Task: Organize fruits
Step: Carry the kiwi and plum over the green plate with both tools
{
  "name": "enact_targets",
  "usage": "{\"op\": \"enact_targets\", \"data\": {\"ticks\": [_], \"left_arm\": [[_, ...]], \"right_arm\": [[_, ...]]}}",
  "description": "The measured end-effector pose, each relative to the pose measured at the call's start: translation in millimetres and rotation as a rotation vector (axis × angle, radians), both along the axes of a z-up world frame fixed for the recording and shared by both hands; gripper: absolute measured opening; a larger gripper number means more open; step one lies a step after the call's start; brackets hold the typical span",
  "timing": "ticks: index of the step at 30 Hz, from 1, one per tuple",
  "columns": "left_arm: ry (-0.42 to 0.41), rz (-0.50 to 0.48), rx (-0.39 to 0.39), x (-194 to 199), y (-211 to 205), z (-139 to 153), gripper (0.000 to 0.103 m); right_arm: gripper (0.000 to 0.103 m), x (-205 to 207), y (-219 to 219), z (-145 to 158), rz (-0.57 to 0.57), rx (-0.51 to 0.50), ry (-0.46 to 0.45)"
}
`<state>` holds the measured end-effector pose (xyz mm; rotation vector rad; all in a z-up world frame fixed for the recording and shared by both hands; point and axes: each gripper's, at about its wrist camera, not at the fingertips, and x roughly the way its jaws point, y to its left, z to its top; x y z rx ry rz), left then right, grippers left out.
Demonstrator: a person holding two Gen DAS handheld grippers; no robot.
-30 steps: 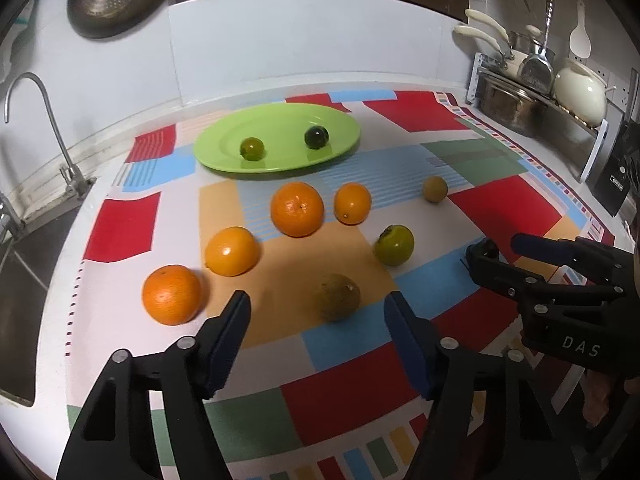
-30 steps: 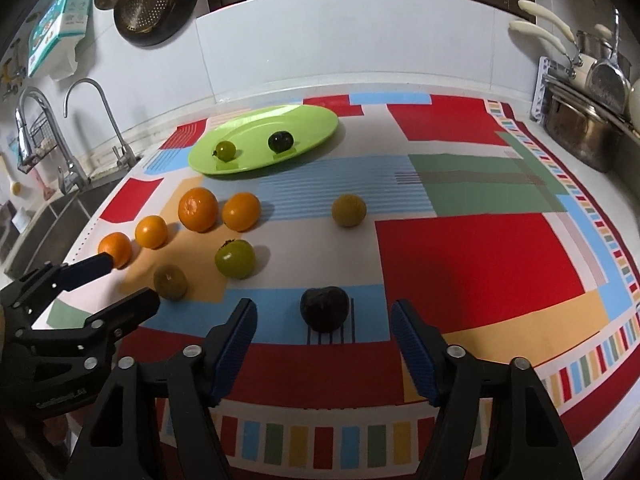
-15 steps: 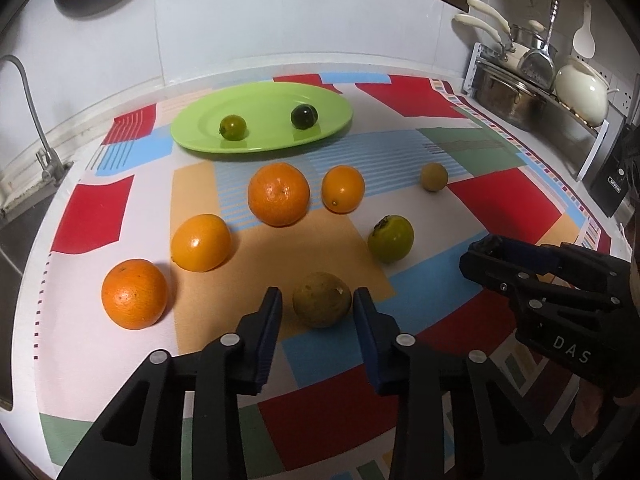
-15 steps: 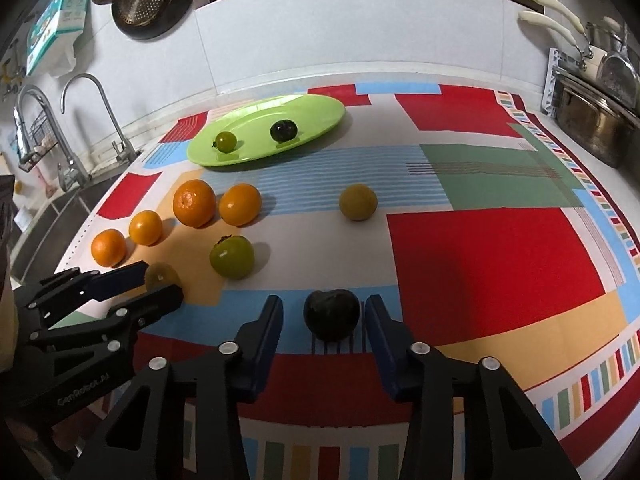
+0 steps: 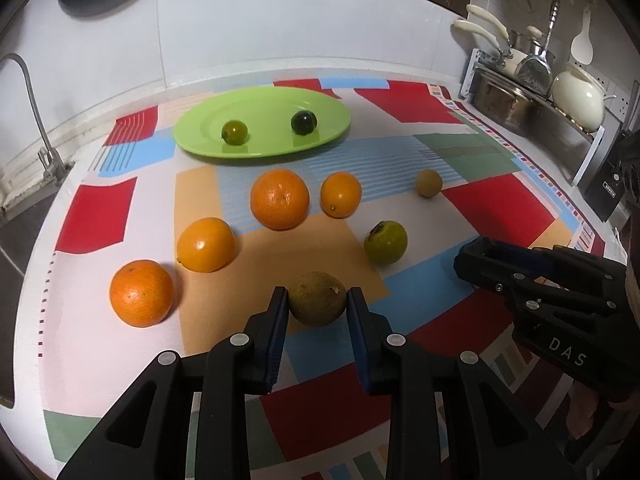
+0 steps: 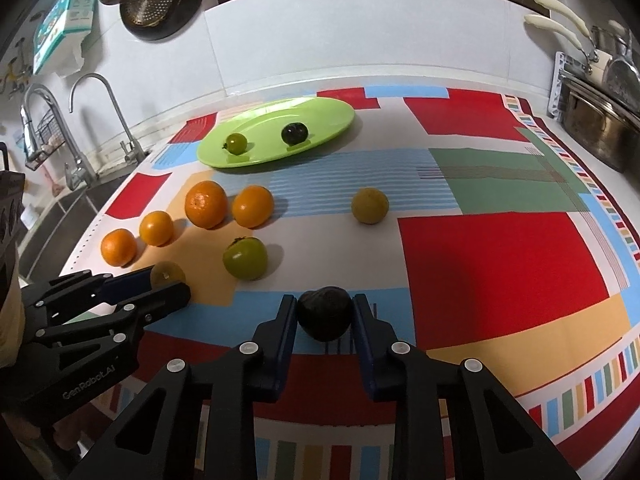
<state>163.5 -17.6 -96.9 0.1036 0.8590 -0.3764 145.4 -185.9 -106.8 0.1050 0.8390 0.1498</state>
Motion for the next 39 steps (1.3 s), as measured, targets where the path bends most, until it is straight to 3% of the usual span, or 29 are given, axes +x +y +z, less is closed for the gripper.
{"op": "enact_targets", "data": {"ticks": [24,39], "left_arm": [[-0.104,0.031,-0.016,-8,16,59,0.03],[-0.144,0.04,-0.013,21,25,79,0.03]], "right_arm": [[0.029,3,22,56,0.096,0.047,-0.098],[0.029,36,36,76,0.167,0.08,-0.126]]}}
